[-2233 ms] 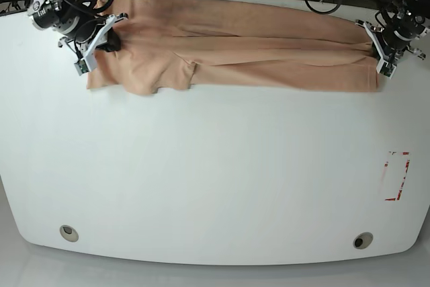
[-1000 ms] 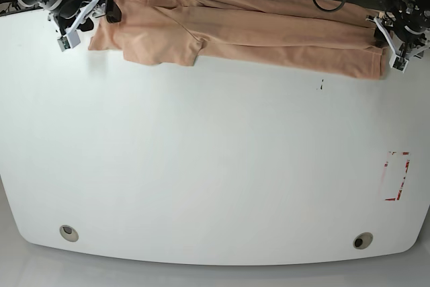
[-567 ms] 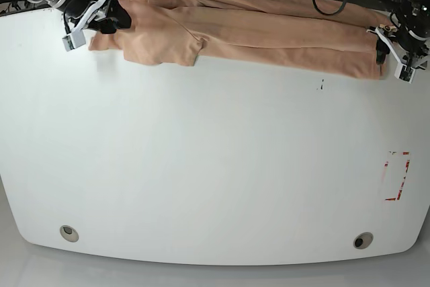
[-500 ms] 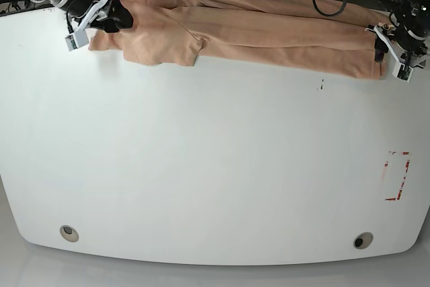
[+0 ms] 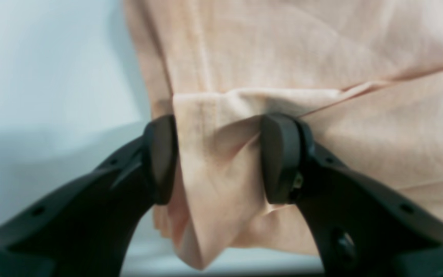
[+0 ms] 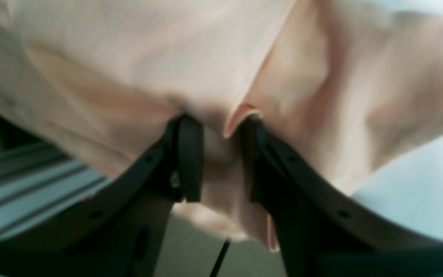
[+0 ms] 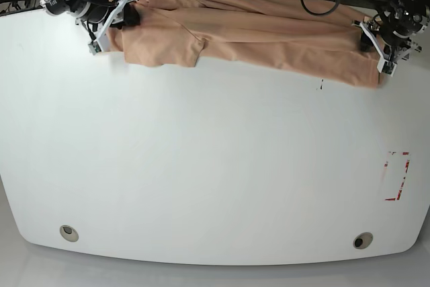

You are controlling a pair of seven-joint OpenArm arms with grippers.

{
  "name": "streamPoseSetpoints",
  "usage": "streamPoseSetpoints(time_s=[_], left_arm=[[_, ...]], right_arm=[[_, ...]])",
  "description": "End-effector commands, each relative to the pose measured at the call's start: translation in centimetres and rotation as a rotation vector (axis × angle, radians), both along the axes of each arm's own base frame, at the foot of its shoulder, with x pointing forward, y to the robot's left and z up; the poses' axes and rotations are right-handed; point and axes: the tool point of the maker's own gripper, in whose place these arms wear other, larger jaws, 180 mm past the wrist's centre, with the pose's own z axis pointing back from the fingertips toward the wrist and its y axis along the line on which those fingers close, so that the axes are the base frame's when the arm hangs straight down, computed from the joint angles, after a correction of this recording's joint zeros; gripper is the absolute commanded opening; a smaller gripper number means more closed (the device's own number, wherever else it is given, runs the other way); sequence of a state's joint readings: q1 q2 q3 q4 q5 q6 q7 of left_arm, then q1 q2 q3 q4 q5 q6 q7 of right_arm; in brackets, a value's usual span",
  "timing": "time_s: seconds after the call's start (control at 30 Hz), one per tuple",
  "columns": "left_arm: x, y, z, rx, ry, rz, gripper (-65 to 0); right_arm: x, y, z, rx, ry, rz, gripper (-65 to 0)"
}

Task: Fold the T-shirt properly
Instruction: 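Pull the folded strip with the right gripper away from the left gripper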

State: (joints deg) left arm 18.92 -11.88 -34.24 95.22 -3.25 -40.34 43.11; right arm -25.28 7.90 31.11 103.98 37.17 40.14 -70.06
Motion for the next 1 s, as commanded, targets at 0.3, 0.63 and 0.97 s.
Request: streamPoseSetpoints(time_s=[0.3, 0.63, 0.97], left_arm=[[2.5, -0.1, -1.9, 0.025, 0.060, -0.034, -33.9], [3.8, -0.9, -1.5, 0.032, 0.069, -0.059, -33.9], [2.7, -1.0, -2.0, 0.030, 0.090, -0.060, -33.9]], right_arm=[[5.6, -4.9, -0.2, -0.139, -0.032, -0.008, -48.5], [12.4, -6.1, 0.4, -0.131, -0.065, 0.035, -48.4], [15.8, -5.9, 5.6, -0.224, -0.220, 0.113, -45.3]])
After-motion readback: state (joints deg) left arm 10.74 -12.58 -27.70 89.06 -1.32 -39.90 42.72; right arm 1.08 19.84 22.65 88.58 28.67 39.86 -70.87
